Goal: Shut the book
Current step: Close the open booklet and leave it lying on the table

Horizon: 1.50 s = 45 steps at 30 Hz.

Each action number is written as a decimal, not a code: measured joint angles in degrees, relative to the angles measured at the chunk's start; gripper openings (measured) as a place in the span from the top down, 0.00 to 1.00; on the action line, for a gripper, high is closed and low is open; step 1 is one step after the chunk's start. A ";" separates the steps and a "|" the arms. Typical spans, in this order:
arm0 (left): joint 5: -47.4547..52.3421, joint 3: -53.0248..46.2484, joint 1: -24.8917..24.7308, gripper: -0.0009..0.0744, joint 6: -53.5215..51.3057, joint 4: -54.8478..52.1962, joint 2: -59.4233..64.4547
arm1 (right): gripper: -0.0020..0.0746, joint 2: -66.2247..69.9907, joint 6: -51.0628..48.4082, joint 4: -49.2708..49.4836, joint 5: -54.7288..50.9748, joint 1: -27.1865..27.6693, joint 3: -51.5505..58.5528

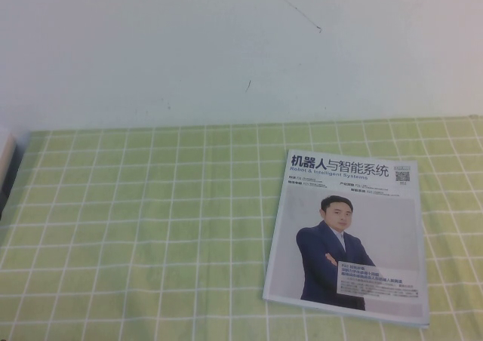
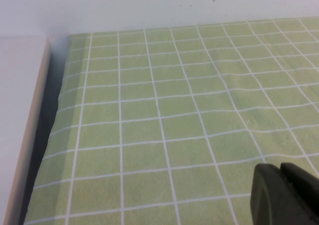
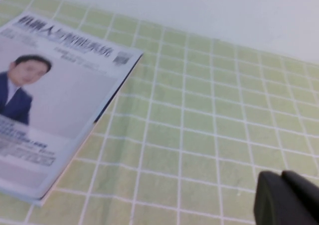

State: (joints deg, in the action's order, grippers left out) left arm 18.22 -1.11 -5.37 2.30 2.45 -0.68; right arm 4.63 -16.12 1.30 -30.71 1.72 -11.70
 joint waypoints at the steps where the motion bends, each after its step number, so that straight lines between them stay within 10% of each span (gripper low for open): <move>1: 0.00 0.00 0.00 0.99 0.00 0.00 0.00 | 0.98 -1.59 2.59 -2.08 0.23 0.26 0.39; 12: 0.00 0.00 0.00 0.99 0.00 0.00 0.00 | 0.98 -5.28 9.35 -4.26 19.07 5.76 12.84; 45: 0.00 0.00 0.00 0.99 0.00 0.00 0.00 | 0.98 -5.28 15.49 -5.46 11.03 7.26 12.95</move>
State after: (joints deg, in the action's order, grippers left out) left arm 18.22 -1.11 -5.37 2.30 2.45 -0.68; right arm -0.65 -0.62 -4.16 -19.68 8.98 1.24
